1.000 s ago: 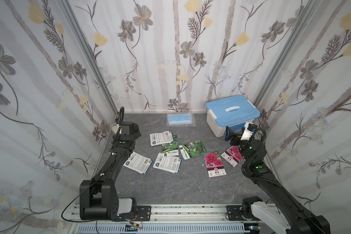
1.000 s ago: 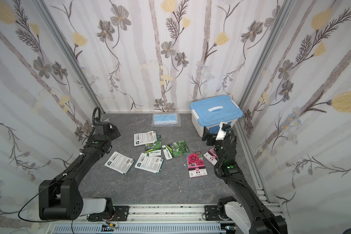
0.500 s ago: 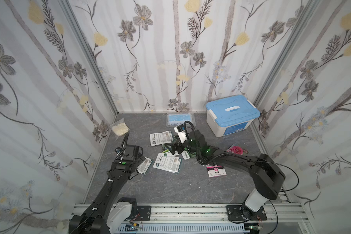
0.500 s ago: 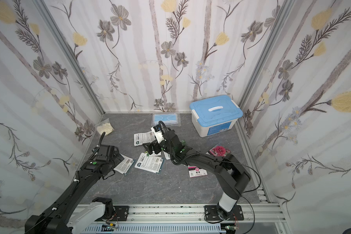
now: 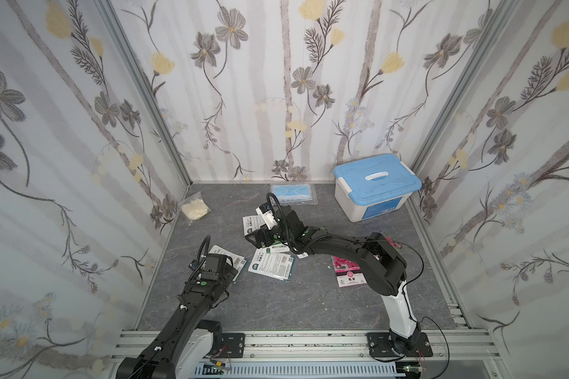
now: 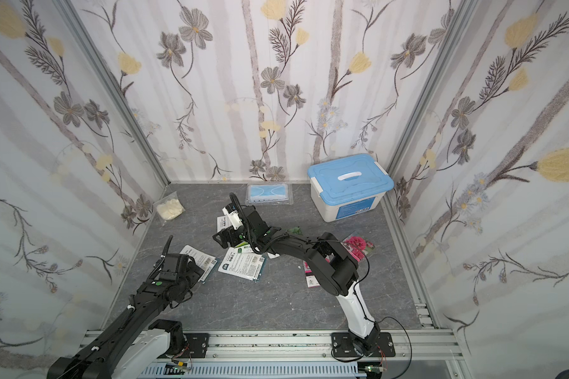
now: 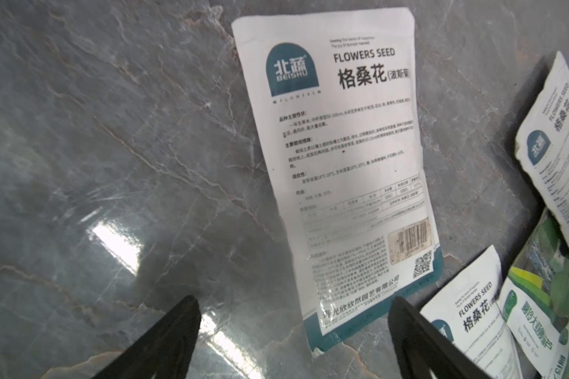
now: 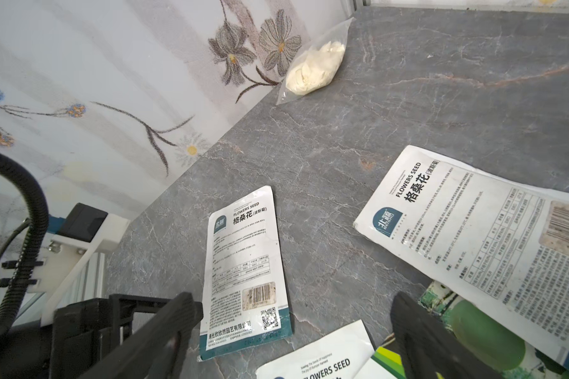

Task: Arrange the seed packets in a row
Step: Pick up the seed packet from the center of the board.

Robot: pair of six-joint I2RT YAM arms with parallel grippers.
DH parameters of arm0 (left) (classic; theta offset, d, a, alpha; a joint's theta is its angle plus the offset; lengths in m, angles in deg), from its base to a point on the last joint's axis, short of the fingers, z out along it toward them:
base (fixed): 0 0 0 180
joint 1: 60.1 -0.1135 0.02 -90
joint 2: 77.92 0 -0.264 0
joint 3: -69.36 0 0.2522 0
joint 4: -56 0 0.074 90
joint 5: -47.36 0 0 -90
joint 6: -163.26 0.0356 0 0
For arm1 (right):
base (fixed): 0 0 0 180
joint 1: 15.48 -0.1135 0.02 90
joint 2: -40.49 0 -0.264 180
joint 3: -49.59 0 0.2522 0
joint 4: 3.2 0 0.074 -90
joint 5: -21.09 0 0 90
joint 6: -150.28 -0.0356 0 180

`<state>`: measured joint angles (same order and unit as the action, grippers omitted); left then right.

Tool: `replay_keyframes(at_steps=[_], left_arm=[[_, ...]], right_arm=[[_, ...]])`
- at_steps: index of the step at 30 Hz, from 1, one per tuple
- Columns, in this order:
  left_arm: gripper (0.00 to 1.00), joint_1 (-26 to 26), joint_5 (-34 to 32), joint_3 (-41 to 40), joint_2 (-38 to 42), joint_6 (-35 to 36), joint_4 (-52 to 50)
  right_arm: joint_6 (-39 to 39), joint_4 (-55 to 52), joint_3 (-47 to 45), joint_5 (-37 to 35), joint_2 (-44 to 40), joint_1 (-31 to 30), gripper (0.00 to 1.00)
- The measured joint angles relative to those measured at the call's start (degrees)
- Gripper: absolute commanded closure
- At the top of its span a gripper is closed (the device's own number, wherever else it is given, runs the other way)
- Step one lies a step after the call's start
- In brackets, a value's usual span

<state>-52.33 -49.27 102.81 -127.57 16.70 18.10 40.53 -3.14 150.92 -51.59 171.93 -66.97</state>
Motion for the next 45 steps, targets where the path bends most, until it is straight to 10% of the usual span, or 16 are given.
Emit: replay_keyframes(at_steps=[14, 45], left_arm=[[0.20, -0.85, 1.36, -4.59, 3.93, -0.61, 6.45], [0.26, -0.96, 1.60, -5.86, 2.56, 2.51, 11.06]], right_arm=[[-3.69, -9.49, 20.06, 1.29, 15.08, -1.57, 0.18], [-15.15, -13.25, 25.90, 7.26, 23.47, -4.39, 0.41]])
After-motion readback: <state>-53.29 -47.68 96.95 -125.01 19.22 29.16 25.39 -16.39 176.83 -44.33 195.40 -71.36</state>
